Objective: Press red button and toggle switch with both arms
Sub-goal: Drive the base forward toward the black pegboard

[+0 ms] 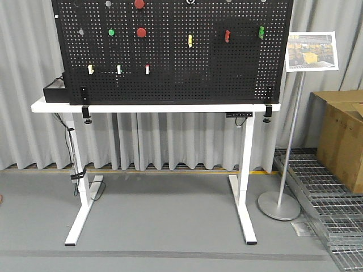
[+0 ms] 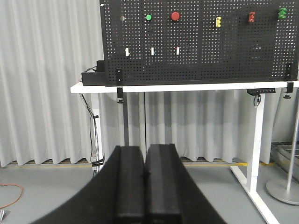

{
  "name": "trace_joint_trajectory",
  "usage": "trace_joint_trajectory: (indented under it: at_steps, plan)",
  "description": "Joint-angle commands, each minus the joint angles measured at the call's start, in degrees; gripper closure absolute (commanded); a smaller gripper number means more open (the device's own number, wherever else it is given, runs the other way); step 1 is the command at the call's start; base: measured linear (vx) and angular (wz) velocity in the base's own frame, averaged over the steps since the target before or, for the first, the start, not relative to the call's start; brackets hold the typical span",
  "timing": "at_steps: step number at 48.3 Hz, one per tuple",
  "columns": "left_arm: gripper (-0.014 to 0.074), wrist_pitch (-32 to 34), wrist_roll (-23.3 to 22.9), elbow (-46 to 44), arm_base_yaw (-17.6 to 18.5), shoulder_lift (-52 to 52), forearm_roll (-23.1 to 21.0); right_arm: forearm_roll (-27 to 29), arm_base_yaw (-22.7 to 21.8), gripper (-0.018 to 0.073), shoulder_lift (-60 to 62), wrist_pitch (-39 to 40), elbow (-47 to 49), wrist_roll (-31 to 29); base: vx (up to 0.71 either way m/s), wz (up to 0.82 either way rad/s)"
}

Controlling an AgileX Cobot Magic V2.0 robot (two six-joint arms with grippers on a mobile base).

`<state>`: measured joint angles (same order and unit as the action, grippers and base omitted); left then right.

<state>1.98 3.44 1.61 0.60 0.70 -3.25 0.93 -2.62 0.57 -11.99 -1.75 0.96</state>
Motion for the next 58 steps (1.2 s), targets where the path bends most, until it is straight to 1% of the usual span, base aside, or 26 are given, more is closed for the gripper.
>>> trace_joint_trajectory:
  at_steps: [1, 58]
  plan:
    - [0.0594, 4.78, -0.48, 1.81, 0.07, -0.36, -0.56, -0.51, -0.40, 0.0559, 0.91, 4.93, -0.62, -0.08, 0.00, 0.00]
    - [0.0594, 4.78, -0.48, 1.81, 0.07, -0.36, -0.56, -0.51, -0.40, 0.0559, 0.91, 4.79, -0.62, -0.08, 0.01, 0.00]
